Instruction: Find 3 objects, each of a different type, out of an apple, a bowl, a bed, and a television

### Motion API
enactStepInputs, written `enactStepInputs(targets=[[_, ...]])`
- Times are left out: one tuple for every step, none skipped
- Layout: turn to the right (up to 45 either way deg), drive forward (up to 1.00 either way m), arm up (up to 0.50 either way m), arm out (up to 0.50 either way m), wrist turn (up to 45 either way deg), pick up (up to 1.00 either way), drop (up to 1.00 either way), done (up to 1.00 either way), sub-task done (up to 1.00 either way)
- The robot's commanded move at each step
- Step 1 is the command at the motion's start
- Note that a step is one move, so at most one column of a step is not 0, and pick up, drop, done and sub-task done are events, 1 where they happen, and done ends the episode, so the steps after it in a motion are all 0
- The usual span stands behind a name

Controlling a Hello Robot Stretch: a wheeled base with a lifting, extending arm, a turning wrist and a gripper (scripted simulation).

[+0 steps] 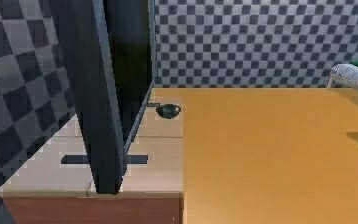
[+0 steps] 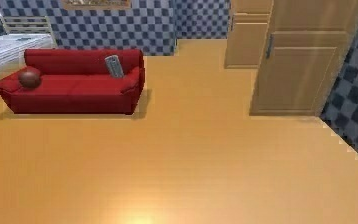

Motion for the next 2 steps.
enactStepInputs(targets=[[27.0, 0.0, 0.0, 0.0, 0.0, 0.0, 0.0, 0.0, 0.0], [0.0, 0.3, 0.0, 0.0, 0.0, 0.0, 0.0, 0.0, 0.0]])
